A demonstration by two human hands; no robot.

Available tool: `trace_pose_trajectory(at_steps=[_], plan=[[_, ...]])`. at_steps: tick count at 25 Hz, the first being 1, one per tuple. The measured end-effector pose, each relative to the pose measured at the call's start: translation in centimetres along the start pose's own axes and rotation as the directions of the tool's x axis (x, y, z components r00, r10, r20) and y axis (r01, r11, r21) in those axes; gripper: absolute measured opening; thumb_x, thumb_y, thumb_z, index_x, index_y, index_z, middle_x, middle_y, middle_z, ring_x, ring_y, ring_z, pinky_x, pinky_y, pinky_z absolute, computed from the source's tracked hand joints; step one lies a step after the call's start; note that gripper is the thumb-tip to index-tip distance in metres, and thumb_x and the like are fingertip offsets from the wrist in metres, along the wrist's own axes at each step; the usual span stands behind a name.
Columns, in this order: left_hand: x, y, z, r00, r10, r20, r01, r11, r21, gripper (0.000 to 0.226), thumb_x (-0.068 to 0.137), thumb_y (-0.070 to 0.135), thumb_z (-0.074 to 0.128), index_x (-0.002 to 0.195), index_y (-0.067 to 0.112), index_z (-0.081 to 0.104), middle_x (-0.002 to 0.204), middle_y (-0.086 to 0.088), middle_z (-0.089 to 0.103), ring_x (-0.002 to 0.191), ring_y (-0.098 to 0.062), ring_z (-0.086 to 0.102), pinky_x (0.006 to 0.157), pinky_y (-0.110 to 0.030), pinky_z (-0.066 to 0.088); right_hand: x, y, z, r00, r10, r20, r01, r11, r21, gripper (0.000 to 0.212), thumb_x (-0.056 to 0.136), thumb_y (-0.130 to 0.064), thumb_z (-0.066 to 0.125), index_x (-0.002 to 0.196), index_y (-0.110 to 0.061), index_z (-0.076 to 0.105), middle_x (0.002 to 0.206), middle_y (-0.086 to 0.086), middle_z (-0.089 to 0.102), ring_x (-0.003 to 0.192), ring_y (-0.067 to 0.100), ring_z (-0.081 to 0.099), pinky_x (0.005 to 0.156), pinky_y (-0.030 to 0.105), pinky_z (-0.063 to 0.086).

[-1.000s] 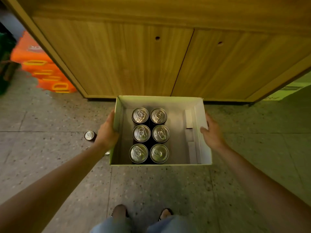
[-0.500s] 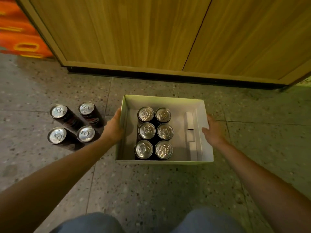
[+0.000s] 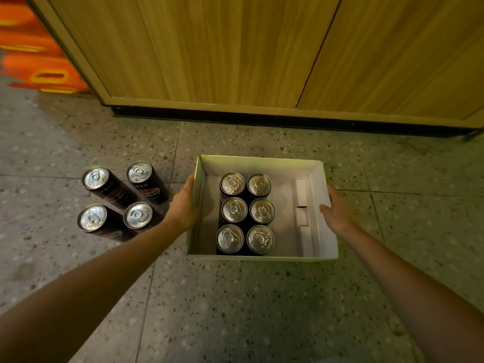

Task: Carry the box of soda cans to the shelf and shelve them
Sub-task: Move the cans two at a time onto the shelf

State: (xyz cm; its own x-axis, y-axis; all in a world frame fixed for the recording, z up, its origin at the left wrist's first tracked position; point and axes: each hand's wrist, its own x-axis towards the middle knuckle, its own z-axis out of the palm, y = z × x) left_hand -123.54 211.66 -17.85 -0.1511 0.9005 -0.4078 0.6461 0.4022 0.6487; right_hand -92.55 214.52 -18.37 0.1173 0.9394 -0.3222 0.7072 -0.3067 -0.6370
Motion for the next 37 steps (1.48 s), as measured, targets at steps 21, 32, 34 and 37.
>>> trace_pose_trajectory(at_steps=[21,32,34,37], plan=[[5.0,3.4,0.2,0.901,0.281,0.331,-0.341,0.930,0.139,0.074,0.073,-0.001,0.067,0.135,0.016,0.032,0.128,-0.010,0.052,0.117,-0.022,0.050,0.090,-0.025,0.039,4.8,-4.3,6.0,0.837,-0.353,0.419,0.232,0.921,0.312,0.069,0.075,-0.006,0.070,0.135,-0.020,0.039,0.132,-0.005,0.049,0.128,0.015,0.043,0.105,0.037,0.038],[6.1,3.5,3.7,0.978,0.127,0.164,-0.067,0.942,-0.330,0.071,0.060,0.006,0.081,0.125,0.012,0.051,0.113,0.000,0.062,0.107,-0.013,0.056,0.093,-0.027,0.046,4.7,-7.1,8.0,0.962,-0.227,0.149,0.149,0.900,0.410,0.059,0.063,-0.019,0.081,0.116,-0.016,0.054,0.105,-0.008,0.058,0.097,0.006,0.054,0.075,0.007,0.039],[6.2,3.7,3.6,0.982,0.130,0.136,-0.073,0.930,-0.361,0.062,0.060,0.010,0.082,0.116,0.014,0.057,0.105,0.004,0.066,0.099,-0.009,0.060,0.095,-0.029,0.047,4.7,-7.5,7.7,0.966,-0.229,0.121,0.164,0.902,0.399,0.056,0.062,-0.021,0.082,0.111,-0.015,0.057,0.103,-0.006,0.061,0.090,0.005,0.057,0.074,0.008,0.042],[5.3,6.2,1.1,0.984,0.149,0.097,-0.094,0.900,-0.425,0.057,0.059,0.012,0.083,0.110,0.016,0.058,0.100,0.007,0.067,0.094,-0.003,0.061,0.091,-0.024,0.047,3.9,-9.5,5.2,0.970,-0.233,0.065,0.192,0.907,0.375,0.051,0.061,-0.024,0.082,0.106,-0.014,0.060,0.098,-0.004,0.065,0.083,0.001,0.058,0.071,0.009,0.045]])
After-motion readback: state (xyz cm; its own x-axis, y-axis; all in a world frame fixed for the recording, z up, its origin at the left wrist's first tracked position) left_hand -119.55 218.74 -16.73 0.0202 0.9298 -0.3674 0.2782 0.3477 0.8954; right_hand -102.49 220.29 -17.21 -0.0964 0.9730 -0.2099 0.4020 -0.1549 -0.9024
